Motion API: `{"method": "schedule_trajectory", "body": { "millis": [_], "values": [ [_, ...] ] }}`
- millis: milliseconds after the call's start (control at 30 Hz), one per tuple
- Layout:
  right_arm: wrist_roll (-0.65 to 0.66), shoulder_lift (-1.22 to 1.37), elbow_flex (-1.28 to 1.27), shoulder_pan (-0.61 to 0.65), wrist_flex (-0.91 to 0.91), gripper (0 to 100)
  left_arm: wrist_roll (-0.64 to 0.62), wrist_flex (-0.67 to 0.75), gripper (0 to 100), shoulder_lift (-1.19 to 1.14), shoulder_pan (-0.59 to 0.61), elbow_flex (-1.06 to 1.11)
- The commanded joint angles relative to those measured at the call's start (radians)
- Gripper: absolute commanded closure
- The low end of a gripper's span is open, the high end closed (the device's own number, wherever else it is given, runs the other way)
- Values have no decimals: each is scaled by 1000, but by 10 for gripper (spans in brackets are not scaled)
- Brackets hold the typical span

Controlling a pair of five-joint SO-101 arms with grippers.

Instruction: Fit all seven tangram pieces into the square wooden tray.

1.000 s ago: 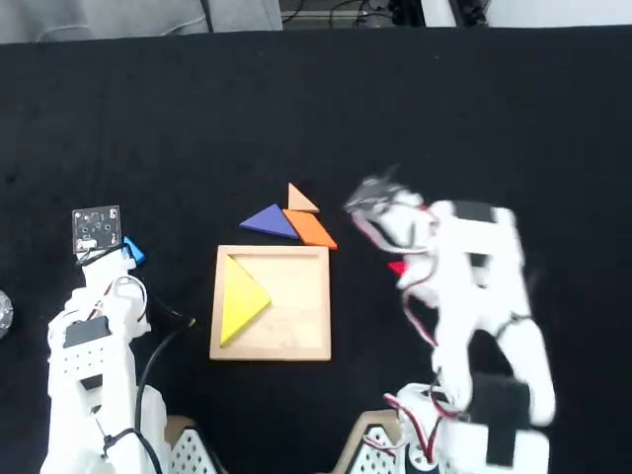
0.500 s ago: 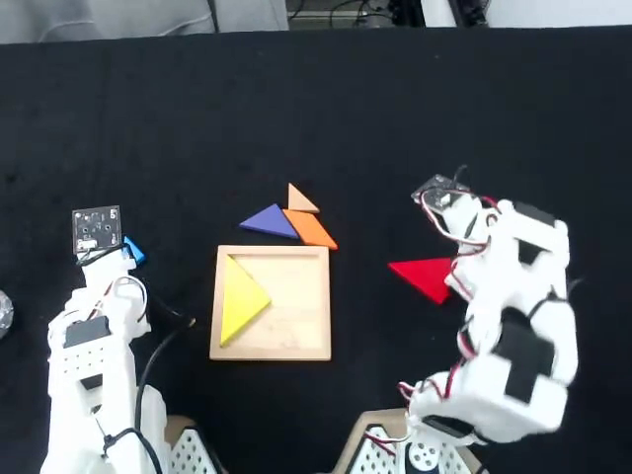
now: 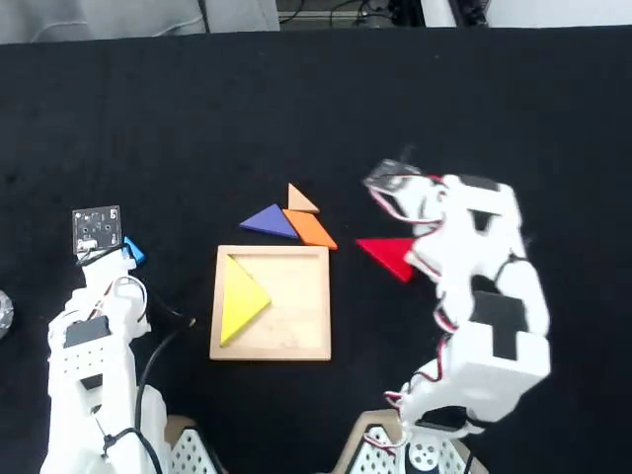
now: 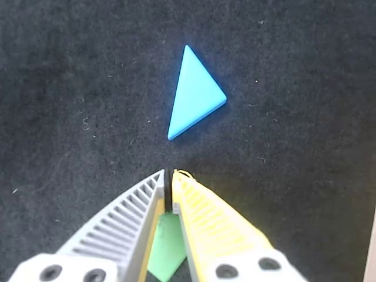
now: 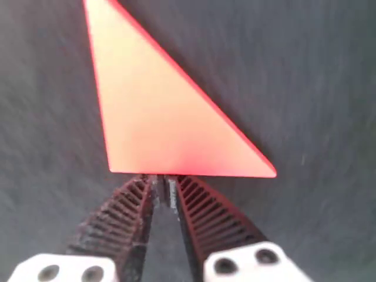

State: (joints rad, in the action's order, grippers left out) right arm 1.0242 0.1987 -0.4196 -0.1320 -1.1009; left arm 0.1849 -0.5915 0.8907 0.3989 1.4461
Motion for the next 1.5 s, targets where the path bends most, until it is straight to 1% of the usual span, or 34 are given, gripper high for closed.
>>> {"method": "schedule_trajectory", "body": {
  "millis": [0,200,267,367,433,467,533,633,700,733,833,900,1000,1100,1333,1467],
  "values": [
    [-52,-41,84,103,17,988,6,-8,970,12,1,-5],
    [-140,2,176,161,6,988,6,-8,970,12,1,-5],
    [-150,-2,179,169,-37,988,6,-8,970,12,1,-5],
    [-112,-68,177,169,-121,988,6,-8,970,12,1,-5],
    [-52,-128,157,166,-124,988,6,-8,970,12,1,-5],
    [-11,-151,133,169,-104,988,6,-8,970,12,1,-5],
    [58,-176,54,187,5,988,6,-8,970,12,1,-7],
    [68,-177,-71,221,181,985,6,-8,970,12,1,-7],
    [74,-182,-134,249,207,952,6,-8,970,12,1,-7],
    [74,-186,-156,264,206,910,6,-8,970,12,1,-7],
    [77,-186,-193,279,206,740,6,-8,970,12,1,-7],
    [129,-186,-202,275,206,666,6,-8,970,12,1,-7],
    [210,-182,-200,236,192,659,6,-6,969,12,1,-7],
    [253,-186,-197,215,163,659,6,-6,969,12,1,-7],
    [256,-239,-87,198,114,659,6,-5,968,12,1,-8],
    [256,-229,-56,204,201,659,6,-5,968,12,1,-8]
  ]
}}
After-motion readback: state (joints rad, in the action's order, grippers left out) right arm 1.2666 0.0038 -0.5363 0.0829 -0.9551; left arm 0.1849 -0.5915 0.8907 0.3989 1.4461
